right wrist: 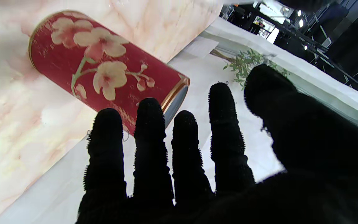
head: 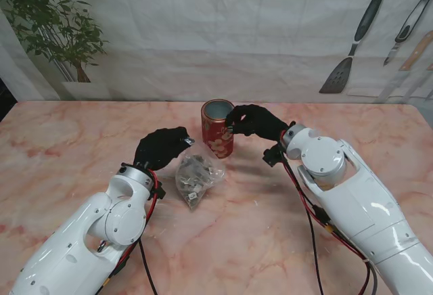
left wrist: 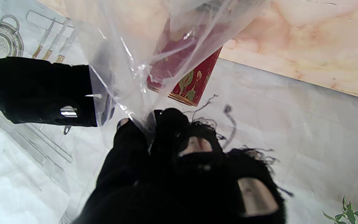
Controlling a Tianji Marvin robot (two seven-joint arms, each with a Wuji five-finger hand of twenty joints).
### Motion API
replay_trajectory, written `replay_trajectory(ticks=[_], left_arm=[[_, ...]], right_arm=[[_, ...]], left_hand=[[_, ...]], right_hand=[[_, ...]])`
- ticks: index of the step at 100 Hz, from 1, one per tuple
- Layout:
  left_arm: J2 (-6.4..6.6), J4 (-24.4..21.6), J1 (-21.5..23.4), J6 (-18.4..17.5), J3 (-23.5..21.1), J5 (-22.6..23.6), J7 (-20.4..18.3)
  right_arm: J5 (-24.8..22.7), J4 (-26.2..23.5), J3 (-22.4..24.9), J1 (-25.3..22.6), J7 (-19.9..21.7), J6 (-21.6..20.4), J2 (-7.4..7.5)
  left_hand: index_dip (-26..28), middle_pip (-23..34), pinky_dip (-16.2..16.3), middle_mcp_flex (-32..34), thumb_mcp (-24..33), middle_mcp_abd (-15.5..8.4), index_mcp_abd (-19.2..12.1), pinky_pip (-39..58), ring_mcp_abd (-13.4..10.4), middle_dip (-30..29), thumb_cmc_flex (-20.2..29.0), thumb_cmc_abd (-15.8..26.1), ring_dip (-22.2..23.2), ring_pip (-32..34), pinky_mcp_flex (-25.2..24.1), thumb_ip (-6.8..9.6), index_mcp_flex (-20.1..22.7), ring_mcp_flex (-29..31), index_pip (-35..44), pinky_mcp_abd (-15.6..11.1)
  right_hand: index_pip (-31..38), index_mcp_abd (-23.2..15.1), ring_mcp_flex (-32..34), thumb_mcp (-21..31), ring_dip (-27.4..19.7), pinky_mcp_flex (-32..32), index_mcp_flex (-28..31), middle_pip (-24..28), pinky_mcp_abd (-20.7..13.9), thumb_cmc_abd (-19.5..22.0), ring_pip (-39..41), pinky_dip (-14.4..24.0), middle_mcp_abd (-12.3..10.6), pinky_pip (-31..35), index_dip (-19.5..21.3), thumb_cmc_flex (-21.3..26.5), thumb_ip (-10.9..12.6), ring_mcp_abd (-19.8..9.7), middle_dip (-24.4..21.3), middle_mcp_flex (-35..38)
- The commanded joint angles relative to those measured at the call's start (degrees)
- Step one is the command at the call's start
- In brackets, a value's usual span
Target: Insert tea bags into the tea bag box
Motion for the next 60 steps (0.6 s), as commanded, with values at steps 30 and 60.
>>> replay_trajectory(ticks=[30, 60], left_arm=[[-0.15, -0.38, -0.75, 0.16, 0.72, -0.11, -0.38], [-0.17, -0.15, -1.18, 0.39, 1.17, -0.28, -0.54]], right_arm=[[2.17, 0.21, -2.62, -1.13, 6.71, -2.82, 1.56], [3.92, 0.42, -4.14, -1.33, 8.37, -4.60, 1.79]], left_hand=[[2.85, 6.10, -0.64, 2.16, 0.95, 1.96, 11.01, 15.10, 4.74, 1.10, 3.13, 3.29, 0.11, 5.02, -0.90, 1.95, 4.90, 2.03, 8.88, -12.08], [2.82, 6.06, -0.64, 2.15, 0.95, 1.88, 10.99, 15.10, 4.74, 1.11, 3.08, 3.20, 0.11, 5.02, -0.90, 1.96, 4.92, 2.03, 8.88, -12.08]], right_hand=[[5.81, -1.02, 0.73, -4.53, 0.71, 0.35, 0.94, 2.04, -0.80, 4.09, 2.18, 0.57, -0.11, 1.68, -4.61, 4.92, -2.42, -0.25, -0.77, 0.64], [8.06, -1.07, 0.76, -5.51, 0.60, 0.32, 1.45, 2.32, -0.92, 5.23, 2.32, 0.49, 0.03, 1.68, -6.34, 6.83, -2.16, -0.12, -0.91, 0.69]])
